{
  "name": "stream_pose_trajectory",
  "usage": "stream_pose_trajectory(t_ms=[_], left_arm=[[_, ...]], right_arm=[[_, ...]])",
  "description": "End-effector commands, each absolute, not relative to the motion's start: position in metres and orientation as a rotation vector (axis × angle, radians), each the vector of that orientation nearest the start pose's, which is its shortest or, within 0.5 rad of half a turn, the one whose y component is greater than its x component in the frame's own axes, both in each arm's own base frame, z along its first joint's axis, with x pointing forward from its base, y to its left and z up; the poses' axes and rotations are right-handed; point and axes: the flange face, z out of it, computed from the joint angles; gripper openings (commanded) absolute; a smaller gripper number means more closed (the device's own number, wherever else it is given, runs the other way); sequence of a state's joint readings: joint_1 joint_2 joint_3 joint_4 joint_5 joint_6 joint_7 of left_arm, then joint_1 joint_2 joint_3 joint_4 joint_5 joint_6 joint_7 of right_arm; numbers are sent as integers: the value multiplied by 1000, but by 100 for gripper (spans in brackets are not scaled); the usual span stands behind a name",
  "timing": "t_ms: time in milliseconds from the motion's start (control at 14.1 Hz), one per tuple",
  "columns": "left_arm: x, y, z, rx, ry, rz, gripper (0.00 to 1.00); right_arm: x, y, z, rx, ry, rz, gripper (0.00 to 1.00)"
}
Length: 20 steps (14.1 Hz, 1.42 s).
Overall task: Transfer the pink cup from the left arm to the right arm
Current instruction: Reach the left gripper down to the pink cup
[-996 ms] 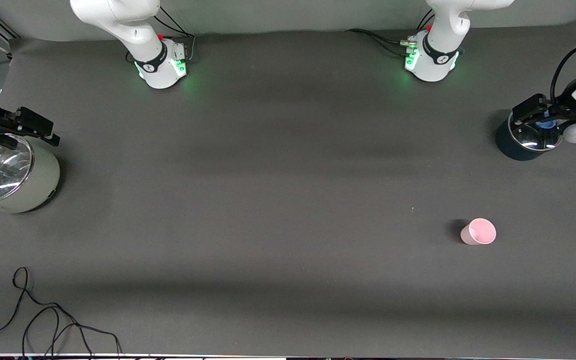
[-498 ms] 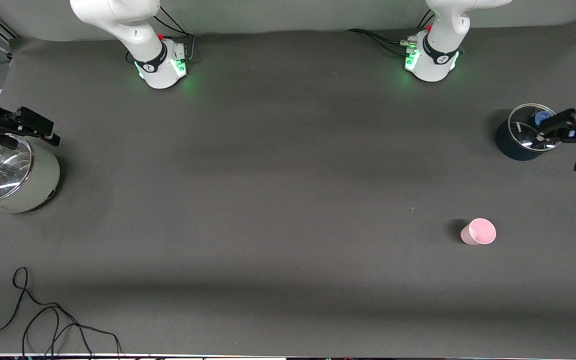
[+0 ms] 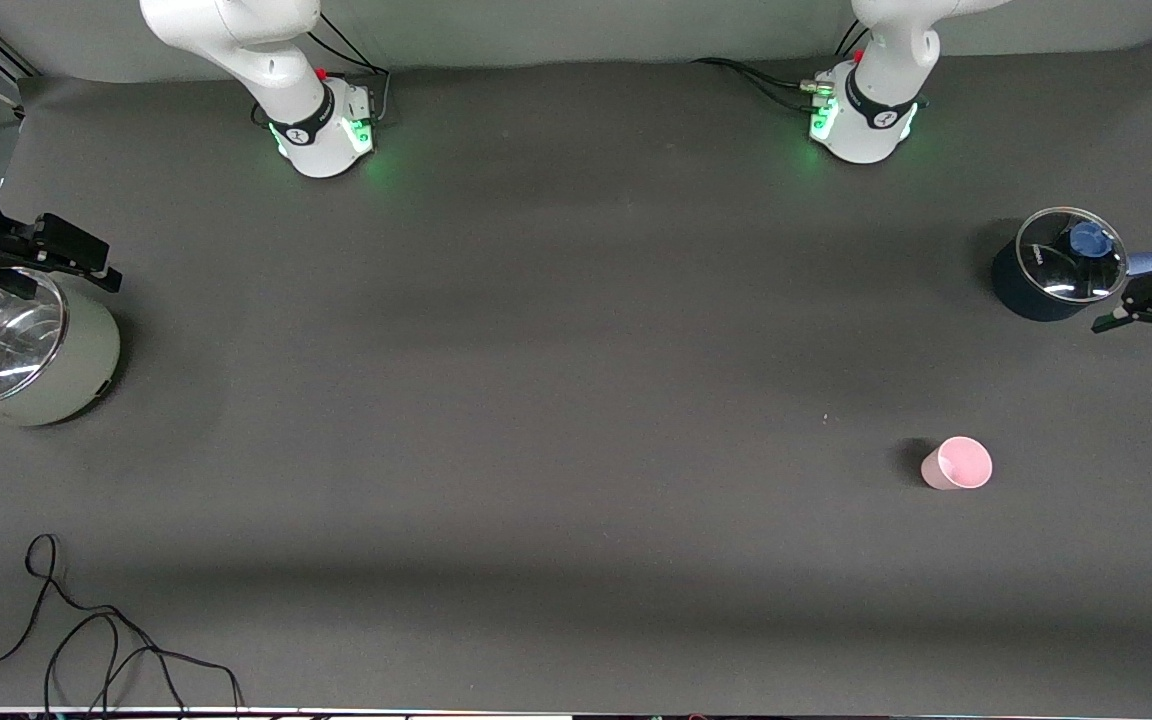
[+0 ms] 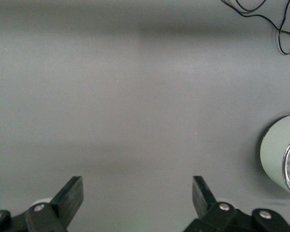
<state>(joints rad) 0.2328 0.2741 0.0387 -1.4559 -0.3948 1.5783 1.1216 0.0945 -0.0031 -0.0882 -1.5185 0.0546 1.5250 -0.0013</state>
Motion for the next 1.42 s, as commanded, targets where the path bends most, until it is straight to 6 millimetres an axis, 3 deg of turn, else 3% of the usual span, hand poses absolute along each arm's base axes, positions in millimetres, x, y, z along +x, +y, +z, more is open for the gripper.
stream_pose_trajectory(t_ms=[0,285,569,783,1068,1352], left_arm=[[636,143,483,-3191,1591,-341,100],[637,193,404,-3128,1869,-701,100],[635,229,315,-2988,2088,-1063,100],[627,243,256,-2859,2174,-1322,100],[613,241,187,-2711,2185,-1638,100],[603,244,133,-2599,2126,-1826,100]], right_arm=[[549,10,650,-3074,1,-9,100],[549,10,650,-3074,3,-9,100],[549,10,651,-3073,3,-11,100],[550,9,651,-3073,10,-11,100],[553,14,653,-3077,-4,-20,100],[556,11,647,-3076,-6,-4,100]])
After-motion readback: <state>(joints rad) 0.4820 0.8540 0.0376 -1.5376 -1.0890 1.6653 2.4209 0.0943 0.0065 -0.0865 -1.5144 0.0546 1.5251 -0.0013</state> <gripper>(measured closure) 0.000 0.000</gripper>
